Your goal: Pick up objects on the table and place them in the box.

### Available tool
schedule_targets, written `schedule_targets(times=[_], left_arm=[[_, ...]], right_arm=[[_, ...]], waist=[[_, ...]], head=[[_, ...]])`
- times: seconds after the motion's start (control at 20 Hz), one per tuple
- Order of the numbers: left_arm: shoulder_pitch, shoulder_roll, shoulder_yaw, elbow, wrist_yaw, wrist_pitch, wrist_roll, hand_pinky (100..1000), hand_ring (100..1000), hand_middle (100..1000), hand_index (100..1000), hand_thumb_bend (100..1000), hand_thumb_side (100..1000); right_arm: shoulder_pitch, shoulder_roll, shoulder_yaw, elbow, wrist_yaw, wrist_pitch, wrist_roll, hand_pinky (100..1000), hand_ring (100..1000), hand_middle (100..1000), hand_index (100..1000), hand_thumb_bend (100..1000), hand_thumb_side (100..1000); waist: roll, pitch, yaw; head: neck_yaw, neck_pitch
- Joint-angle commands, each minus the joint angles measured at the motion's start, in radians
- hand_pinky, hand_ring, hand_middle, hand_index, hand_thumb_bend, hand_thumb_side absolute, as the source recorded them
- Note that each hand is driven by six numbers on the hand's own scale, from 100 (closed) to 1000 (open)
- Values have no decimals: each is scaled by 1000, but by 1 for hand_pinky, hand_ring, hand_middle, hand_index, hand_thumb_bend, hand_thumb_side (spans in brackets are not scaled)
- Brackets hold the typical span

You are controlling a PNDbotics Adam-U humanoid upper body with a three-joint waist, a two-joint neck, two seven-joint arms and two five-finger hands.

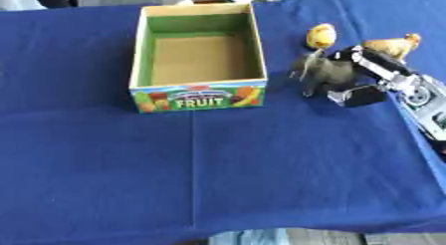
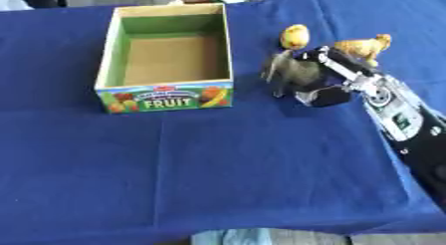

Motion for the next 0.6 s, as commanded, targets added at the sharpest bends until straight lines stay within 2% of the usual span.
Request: schedule_targets(times=[0.05,0.3,0.6], left_arm=[[-5,19,4,-16,1,-1,-2,585,588,654,721,199,504],[-4,20,3,-16,1,-1,-2,586,588,654,721,199,504],[-3,21,2,-16,1,-1,-4,586,588,655,721,198,505]], right_arm=[[-18,-25,-10,-32,-27,3,-10,783,645,314,582,100,307],[-36,-35,-8,-73,-62,13,4,786,645,311,585,100,310],[-101,-54,-4,-128,-111,19,27,791,647,312,588,100,310]], waist=[[-3,-20,-1],[-4,-22,0],[-6,-25,0]], head=[[-1,5],[0,5],[-1,5]])
